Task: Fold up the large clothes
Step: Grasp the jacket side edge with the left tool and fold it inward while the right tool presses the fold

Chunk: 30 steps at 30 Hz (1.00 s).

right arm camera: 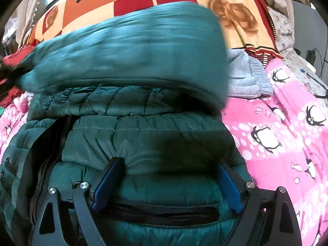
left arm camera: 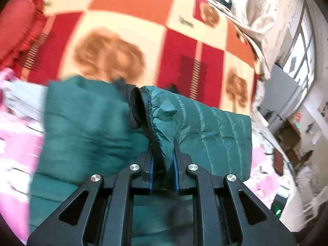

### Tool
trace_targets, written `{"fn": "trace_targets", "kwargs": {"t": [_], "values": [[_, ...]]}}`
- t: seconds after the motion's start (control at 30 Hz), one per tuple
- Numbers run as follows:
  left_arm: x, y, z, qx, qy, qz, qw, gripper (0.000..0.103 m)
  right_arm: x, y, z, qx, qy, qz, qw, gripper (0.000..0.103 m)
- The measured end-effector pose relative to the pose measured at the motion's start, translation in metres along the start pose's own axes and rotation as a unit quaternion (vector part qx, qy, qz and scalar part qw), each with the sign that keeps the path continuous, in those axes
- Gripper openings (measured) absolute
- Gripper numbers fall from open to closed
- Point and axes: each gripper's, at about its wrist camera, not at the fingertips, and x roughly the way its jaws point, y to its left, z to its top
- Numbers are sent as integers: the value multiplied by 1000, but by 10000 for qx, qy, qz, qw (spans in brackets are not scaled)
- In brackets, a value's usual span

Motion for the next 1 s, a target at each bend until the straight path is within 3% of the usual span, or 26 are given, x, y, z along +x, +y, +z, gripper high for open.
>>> {"fn": "trace_targets", "kwargs": {"t": [0.13, 0.2, 0.3, 0.37, 0.47, 0.57, 0.63, 0.67, 0.73, 0.77, 0.83, 0.93, 1.0], "values": [[-10, 53, 2, -67, -16, 579, 9983, 13, 2, -2, 1, 18, 14, 9, 10000, 90], [-3, 80, -7, -266, 167, 834, 9960, 14, 2, -2, 1, 17, 31, 17, 10000, 90], [7, 103, -19, -730, 646, 730, 9926, 15, -2, -7, 2, 97, 70, 232, 9997, 90], [2, 103, -23, -809, 681, 627, 9924, 15, -12, -15, 6, 153, 127, 520, 9985, 90], [-24, 101, -23, -743, 378, 776, 9935, 15, -41, -29, 25, 207, -334, 566, 9976, 89], [-59, 99, -15, -1025, -373, 1256, 9861, 15, -59, -35, 59, 192, -746, 645, 9949, 89], [-66, 91, -9, -1142, -585, 1353, 9825, 17, -58, -26, 82, -12, -833, 756, 9937, 85], [-62, 86, -6, -1132, -545, 1258, 9841, 26, -53, -16, 94, -211, -848, 819, 9928, 76], [-38, 66, -1, -782, -189, 972, 9920, 29, -37, 2, 109, -481, -765, 1087, 9900, 66], [-27, 57, 1, -553, -84, 1065, 9927, 29, -27, 11, 114, -629, -733, 1274, 9871, 64], [5, 43, -2, 23, 212, 1563, 9875, 29, -5, 24, 115, -940, -554, 1435, 9836, 62], [43, 53, -10, 273, 546, 2158, 9745, 29, 39, 25, 110, -1260, -123, 1137, 9854, 61], [63, 65, -15, 312, 706, 2186, 9728, 29, 69, 11, 105, -1106, 268, 931, 9891, 61]]}}
